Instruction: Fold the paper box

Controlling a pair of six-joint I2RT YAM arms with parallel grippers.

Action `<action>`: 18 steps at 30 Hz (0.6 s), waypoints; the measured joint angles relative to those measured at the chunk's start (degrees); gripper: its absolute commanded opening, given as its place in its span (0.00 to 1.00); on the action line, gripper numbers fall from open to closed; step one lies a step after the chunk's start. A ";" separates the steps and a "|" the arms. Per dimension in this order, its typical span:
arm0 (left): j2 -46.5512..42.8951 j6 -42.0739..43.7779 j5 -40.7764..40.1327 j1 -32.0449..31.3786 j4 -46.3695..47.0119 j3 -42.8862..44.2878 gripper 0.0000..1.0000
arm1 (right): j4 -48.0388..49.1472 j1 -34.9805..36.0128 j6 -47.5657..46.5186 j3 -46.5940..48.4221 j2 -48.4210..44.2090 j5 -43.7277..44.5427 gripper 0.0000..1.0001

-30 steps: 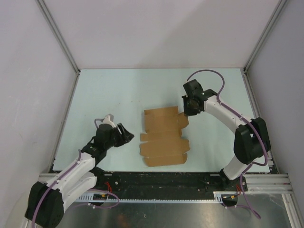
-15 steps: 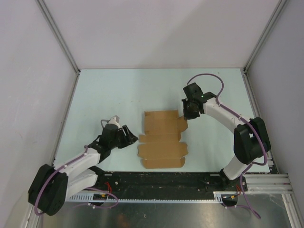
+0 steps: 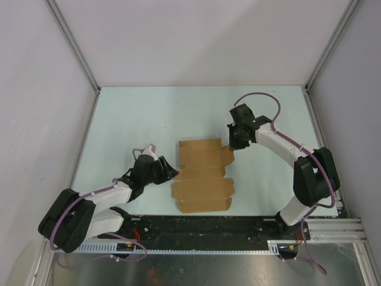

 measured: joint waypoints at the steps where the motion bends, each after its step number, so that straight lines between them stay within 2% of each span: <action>1: 0.37 -0.04 0.00 -0.24 0.52 0.00 0.52 | 0.02 0.00 0.00 -0.02 -0.09 -0.04 0.00; 7: 1.97 -0.63 0.02 -2.03 2.60 0.02 0.48 | 0.39 -0.26 0.57 -0.15 -0.42 -0.70 0.00; 14: 2.54 -1.46 0.00 -3.48 2.73 0.02 0.35 | 0.79 -0.55 1.27 -0.68 -0.42 -1.79 0.00; 18: 2.56 -1.40 -0.37 -4.22 2.73 0.02 0.32 | 1.16 -0.55 1.46 -0.87 -0.42 -2.16 0.00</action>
